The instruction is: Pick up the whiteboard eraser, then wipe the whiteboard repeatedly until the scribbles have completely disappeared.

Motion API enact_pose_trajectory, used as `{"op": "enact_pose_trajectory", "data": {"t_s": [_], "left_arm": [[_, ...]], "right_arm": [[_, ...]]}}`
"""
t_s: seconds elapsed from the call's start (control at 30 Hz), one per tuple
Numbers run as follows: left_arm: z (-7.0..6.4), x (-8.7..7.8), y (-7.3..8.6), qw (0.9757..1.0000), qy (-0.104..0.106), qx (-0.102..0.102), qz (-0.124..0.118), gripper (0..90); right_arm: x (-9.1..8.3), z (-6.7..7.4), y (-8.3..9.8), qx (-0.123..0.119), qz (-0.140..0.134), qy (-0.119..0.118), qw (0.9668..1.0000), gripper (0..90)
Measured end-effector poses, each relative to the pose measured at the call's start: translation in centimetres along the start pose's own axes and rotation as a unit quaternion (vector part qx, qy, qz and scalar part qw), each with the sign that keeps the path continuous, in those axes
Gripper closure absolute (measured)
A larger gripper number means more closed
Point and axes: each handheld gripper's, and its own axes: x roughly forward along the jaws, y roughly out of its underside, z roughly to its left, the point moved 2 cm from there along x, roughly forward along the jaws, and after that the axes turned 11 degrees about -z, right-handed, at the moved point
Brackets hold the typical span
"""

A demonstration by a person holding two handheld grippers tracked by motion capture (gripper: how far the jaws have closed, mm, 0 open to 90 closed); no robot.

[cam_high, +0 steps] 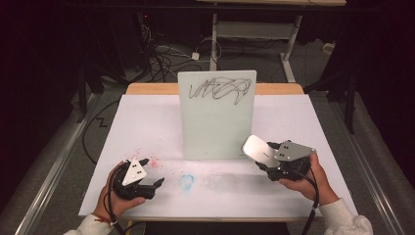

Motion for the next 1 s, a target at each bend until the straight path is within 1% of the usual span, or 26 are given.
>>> {"op": "enact_pose_trajectory", "data": {"t_s": [0.03, 0.07, 0.1, 0.13, 0.2, 0.23, 0.3, 0.37, 0.4, 0.43, 0.47, 0.53, 0.63, 0.67, 0.73, 0.8, 0.93, 0.97, 1.0], "left_arm": [[0.0, 0.0, 0.0, 1.0000, 0.000, 0.000, 0.001, 18.2], [0.0, 0.0, 0.0, 1.0000, 0.000, -0.001, 0.001, 18.2], [0.1, 0.0, 0.1, 1.0000, 0.000, 0.000, 0.000, 18.2], [0.1, 0.0, 0.1, 1.0000, 0.000, 0.000, 0.001, 18.2], [0.1, 0.1, 0.1, 1.0000, 0.001, 0.001, 0.001, 18.2], [0.1, 0.1, 0.1, 1.0000, 0.001, 0.001, 0.001, 18.2], [0.1, 0.2, 0.1, 1.0000, 0.000, 0.005, 0.004, 18.2], [0.1, 0.3, 0.1, 0.9999, -0.001, 0.014, 0.005, 18.2], [0.1, 0.3, 0.2, 0.9999, -0.001, 0.013, 0.005, 18.2], [0.1, 0.3, 0.2, 1.0000, 0.001, 0.008, 0.006, 18.2], [0.1, 0.2, 0.2, 1.0000, 0.000, 0.006, 0.003, 18.2], [0.1, 0.1, 0.2, 1.0000, 0.000, 0.005, 0.000, 18.2], [0.1, 0.0, 0.2, 1.0000, 0.000, 0.003, -0.004, 18.2], [0.1, 0.0, 0.2, 1.0000, 0.000, 0.003, -0.004, 18.2], [0.1, 0.1, 0.2, 1.0000, -0.001, 0.003, -0.002, 18.2], [0.1, 0.0, 0.3, 1.0000, -0.001, 0.003, -0.001, 18.2], [0.1, -0.2, 0.4, 1.0000, -0.001, -0.001, -0.002, 18.2], [0.1, -0.2, 0.4, 1.0000, -0.002, -0.003, -0.003, 18.2], [0.1, -0.2, 0.4, 1.0000, -0.001, -0.004, -0.004, 18.2]], "right_arm": [[0.1, 0.0, -0.1, 0.004, -0.011, 0.012, 0.9999, 30.8], [0.1, 0.0, -0.1, 0.004, -0.011, 0.012, 0.9999, 30.8], [0.1, 0.1, -0.1, 0.006, -0.016, 0.017, 0.9997, 30.8], [0.1, 0.2, -0.2, 0.002, -0.025, 0.024, 0.9994, 30.8], [0.1, 0.2, -0.3, 0.003, -0.031, 0.034, 0.9989, 30.8], [0.1, 0.2, -0.3, 0.003, -0.031, 0.034, 0.9989, 30.8], [0.1, 0.2, -0.5, 0.003, -0.039, 0.049, 0.9980, 30.8], [0.0, 0.1, -0.6, 0.004, -0.043, 0.058, 0.9973, 30.8], [0.0, 0.0, -0.7, 0.005, -0.045, 0.064, 0.9969, 30.8], [0.0, 0.0, -0.7, 0.005, -0.045, 0.064, 0.9969, 30.8], [0.1, -0.2, -0.9, 0.001, -0.048, 0.076, 0.9959, 30.8], [0.1, -0.3, -1.1, 0.003, -0.053, 0.086, 0.9949, 30.8], [0.2, -0.5, -1.6, 0.008, -0.064, 0.095, 0.9934, 30.8], [0.2, -0.5, -1.6, 0.008, -0.064, 0.095, 0.9934, 30.8], [0.5, -0.4, -2.3, 0.002, -0.070, 0.103, 0.9923, 30.8], [0.8, -0.5, -2.7, -0.002, -0.076, 0.105, 0.9915, 30.8], [1.6, -0.7, -3.8, -0.013, -0.084, 0.122, 0.9888, 30.8], [1.8, -0.7, -4.1, -0.018, -0.086, 0.127, 0.9880, 30.8], [2.0, -0.8, -4.5, -0.023, -0.088, 0.137, 0.9864, 30.8]]}}
